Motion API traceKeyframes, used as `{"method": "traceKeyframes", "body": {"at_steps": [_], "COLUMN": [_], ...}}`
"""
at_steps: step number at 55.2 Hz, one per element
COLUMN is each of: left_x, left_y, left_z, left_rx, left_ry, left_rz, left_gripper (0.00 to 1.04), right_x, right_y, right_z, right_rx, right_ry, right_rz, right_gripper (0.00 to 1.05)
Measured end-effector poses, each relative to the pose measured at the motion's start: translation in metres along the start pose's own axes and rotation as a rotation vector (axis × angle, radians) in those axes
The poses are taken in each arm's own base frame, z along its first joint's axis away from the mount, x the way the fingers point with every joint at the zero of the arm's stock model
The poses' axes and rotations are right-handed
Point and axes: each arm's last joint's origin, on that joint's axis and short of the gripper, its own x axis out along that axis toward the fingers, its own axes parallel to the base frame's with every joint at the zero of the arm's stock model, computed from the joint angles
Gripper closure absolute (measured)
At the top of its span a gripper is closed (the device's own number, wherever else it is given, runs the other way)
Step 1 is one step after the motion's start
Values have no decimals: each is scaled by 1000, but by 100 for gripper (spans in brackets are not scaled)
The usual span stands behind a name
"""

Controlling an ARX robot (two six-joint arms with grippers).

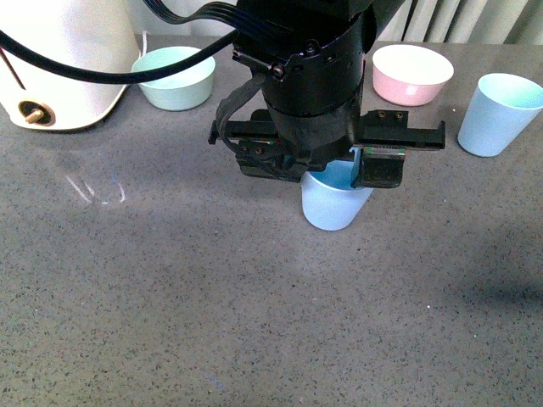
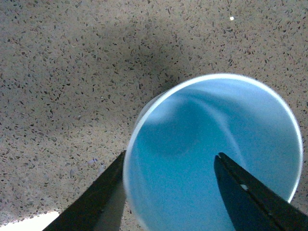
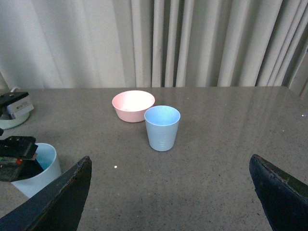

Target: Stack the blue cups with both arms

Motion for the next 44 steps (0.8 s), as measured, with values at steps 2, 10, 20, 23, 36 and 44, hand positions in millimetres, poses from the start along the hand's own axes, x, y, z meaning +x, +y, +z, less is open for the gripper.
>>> {"method": "traceKeyframes", "body": {"at_steps": [2, 10, 20, 23, 36, 44], "left_x": [-1, -13, -33, -37, -62, -85], "left_y": [0, -1, 9, 15, 55, 74], "left_z": [0, 8, 18, 19, 16, 14], "left_rx": [0, -2, -12, -21, -69, -94], "left_ry": [-2, -44, -117, -128, -198, -263], "left_rz": [-3, -20, -10, -6, 39, 40], "left_gripper": [37, 10, 9, 9, 9, 9], "right_x": [0, 0, 0, 0, 0, 0], "right_y": [0, 0, 0, 0, 0, 0], "right_z": [0, 0, 0, 0, 0, 0], "right_rx": [0, 0, 0, 0, 0, 0], "right_ry": [0, 0, 0, 0, 0, 0], "right_rz": [0, 0, 0, 0, 0, 0], "right_gripper": [9, 9, 9, 9, 9, 9]}}
